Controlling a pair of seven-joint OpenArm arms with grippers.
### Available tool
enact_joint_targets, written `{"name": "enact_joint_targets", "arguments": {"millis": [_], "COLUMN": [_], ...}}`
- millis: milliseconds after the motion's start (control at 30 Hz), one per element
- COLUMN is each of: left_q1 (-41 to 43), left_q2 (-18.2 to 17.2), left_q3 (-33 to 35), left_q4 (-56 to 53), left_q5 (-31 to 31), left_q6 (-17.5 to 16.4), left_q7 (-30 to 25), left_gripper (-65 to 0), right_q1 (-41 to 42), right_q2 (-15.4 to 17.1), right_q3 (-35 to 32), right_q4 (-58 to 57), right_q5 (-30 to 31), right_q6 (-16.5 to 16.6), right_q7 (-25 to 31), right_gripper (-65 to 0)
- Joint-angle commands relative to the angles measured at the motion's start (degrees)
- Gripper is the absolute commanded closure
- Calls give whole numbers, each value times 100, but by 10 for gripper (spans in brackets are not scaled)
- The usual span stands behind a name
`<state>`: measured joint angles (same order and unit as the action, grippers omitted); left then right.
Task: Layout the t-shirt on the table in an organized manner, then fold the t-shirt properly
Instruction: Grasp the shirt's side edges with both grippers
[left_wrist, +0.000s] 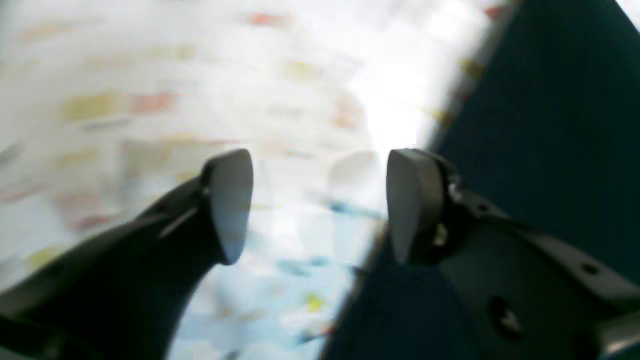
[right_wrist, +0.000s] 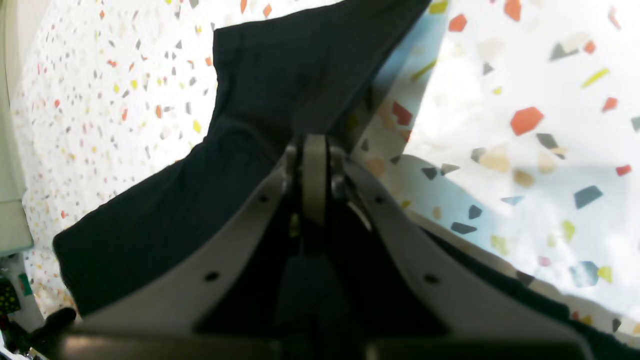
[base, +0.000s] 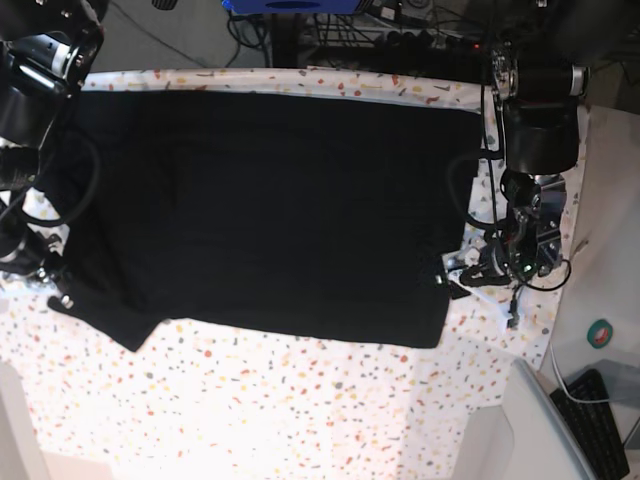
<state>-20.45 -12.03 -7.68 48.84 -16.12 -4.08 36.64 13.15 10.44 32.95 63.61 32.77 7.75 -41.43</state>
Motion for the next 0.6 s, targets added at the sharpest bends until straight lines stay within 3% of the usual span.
{"name": "enact_joint_targets", "arguments": {"millis": [0,67,167,467,567], "left_q1": [-175,-166,-175,-483,-430], "left_q2": [-41,-23,-14,3,118], "left_q3": [-10,-10,-10,52,61], "left_q4": [52,-18,-132,-1020,-932], "left_q5": [-19,-19,-45,-1039,-1021], "left_q6": [-212,-326,-335,-353,-687], "left_q7": [-135,-170,-170,-161,-135], "left_gripper": [-481,-512,-508,-508,-508], "right_q1": [131,131,131,131,131], "right_q2": [112,121,121,121,121], "right_q3": [6,6,6,15,24], "right_q4": [96,96,96,96,96], "right_q5": [76,76,76,76,76], "right_q6": [65,65,65,65,65], "right_q7": [95,95,95,103,103], "right_gripper": [0,0,0,0,0]}}
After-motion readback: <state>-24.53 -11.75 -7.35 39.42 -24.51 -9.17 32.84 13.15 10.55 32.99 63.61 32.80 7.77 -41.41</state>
